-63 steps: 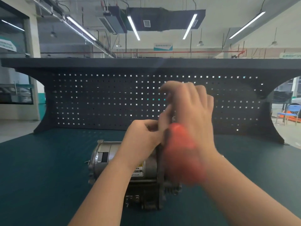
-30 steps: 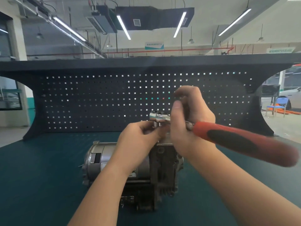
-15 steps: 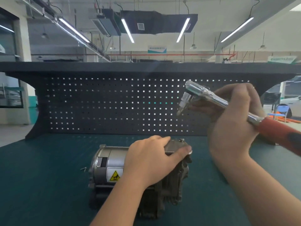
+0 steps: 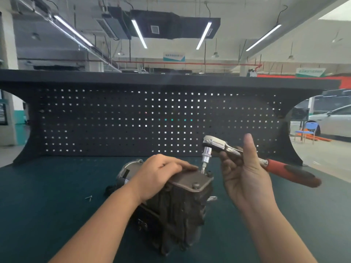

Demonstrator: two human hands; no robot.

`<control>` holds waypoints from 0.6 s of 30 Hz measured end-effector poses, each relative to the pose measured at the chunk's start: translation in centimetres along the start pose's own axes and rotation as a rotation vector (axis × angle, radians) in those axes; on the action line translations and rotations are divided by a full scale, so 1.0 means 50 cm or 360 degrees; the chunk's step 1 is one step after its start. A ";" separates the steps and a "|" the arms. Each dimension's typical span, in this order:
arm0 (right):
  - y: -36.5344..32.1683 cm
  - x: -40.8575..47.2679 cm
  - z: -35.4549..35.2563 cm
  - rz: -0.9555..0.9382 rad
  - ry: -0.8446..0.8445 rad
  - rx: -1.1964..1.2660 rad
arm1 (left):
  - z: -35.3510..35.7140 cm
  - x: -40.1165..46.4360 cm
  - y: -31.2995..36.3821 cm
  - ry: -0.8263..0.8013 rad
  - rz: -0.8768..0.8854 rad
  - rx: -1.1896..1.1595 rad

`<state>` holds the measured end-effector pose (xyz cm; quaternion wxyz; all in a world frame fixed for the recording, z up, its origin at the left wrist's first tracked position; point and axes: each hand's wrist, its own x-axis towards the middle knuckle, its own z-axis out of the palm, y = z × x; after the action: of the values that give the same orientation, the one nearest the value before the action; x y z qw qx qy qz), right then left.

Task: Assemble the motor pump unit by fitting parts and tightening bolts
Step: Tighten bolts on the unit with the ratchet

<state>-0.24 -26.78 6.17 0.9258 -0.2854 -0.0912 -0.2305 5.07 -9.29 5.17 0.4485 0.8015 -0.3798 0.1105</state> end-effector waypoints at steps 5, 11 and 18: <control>0.010 -0.011 0.007 0.0091 -0.0158 0.0025 | -0.033 0.004 0.011 -0.0103 -0.0241 -0.0486; 0.036 -0.050 0.028 0.0211 -0.0441 -0.0047 | -0.023 -0.018 0.044 -0.0132 -0.0172 -0.0241; 0.030 -0.045 0.020 0.0217 -0.0420 -0.0034 | 0.022 -0.071 0.047 0.0209 -0.0042 -0.0373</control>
<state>-1.54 -24.25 5.56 0.9162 -0.3286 -0.1901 -0.1284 0.76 -9.09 4.21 0.5644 0.7396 -0.3492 0.1117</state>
